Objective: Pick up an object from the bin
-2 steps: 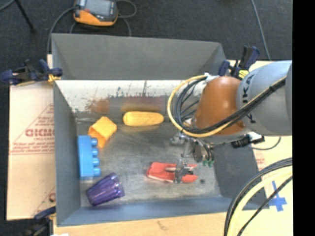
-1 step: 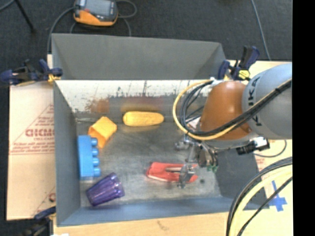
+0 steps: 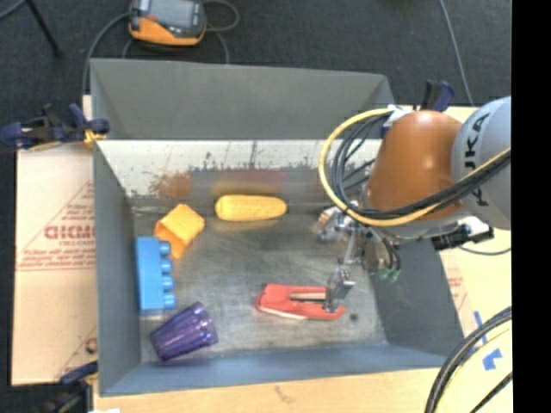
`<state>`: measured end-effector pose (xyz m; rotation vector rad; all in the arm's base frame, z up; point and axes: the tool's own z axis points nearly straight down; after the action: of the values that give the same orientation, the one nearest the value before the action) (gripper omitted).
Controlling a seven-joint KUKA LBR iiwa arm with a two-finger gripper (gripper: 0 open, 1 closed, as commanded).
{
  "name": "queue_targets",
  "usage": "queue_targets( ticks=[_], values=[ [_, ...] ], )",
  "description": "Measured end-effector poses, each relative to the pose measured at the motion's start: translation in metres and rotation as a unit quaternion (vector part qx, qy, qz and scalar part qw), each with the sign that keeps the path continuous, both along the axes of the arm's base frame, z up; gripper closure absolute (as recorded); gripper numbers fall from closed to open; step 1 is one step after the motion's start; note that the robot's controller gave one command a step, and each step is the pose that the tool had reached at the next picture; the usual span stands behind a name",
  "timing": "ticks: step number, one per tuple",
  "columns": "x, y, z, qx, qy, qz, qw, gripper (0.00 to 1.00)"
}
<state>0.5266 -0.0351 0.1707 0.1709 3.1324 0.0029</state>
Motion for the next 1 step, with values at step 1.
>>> queue_targets(
  ticks=[1],
  values=[
    [0.0101, 0.0084, -0.0602, -0.001, -0.0026, -0.002, 1.0, 0.0]
  ],
)
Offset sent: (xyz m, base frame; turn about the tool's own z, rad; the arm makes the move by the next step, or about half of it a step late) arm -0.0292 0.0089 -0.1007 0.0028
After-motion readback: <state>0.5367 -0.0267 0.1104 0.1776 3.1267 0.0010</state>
